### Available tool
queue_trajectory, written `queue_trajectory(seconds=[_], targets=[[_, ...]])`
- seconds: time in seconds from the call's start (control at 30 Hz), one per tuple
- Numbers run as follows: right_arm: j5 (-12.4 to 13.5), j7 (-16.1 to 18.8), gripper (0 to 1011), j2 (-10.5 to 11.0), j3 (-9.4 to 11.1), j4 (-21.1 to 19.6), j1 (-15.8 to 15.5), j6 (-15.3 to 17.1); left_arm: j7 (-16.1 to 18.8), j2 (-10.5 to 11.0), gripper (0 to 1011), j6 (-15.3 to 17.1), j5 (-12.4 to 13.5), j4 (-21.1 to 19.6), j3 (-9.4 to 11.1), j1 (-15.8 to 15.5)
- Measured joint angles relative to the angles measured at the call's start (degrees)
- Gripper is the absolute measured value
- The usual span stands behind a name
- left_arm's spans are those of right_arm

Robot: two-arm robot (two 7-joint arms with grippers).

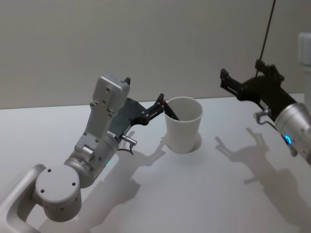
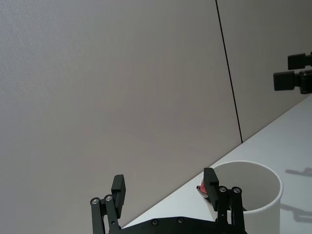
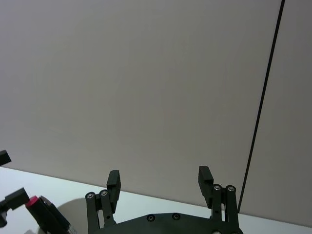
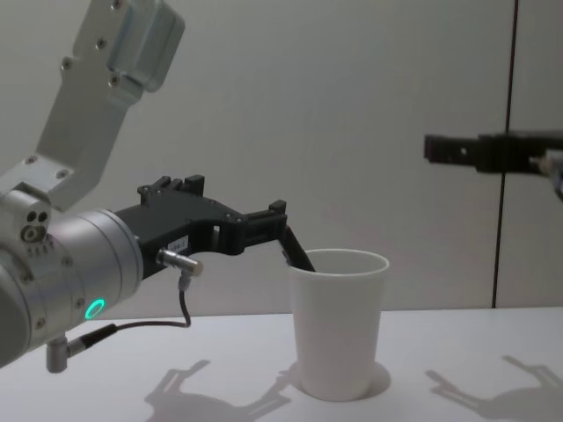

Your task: Place the pen into the pen holder.

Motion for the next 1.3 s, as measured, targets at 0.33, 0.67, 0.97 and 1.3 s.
queue_trajectory(seconds=[0.33, 0.67, 0.97, 1.3], targets=[[-1.77, 2.09, 1001, 0.27, 2.14, 0.69, -5.39, -5.93, 0.01, 0.0, 1001, 0.05, -0.01, 0.01, 0.03, -0.01], [-3.58, 4.26, 1001, 0.54, 4.35, 1.38, -10.91, -11.95, 0.01, 0.0, 1001, 0.05, 0.0, 0.01, 0.03, -0.01], [-4.2, 4.96, 1001, 0.64, 5.12, 1.58, -12.81, -14.02, 0.0, -0.01, 1001, 0.04, 0.01, 0.01, 0.03, -0.01], [-4.21, 4.98, 1001, 0.61, 5.13, 1.59, -12.84, -14.05, 0.0, 0.0, 1001, 0.04, 0.01, 0.0, 0.03, -0.01]])
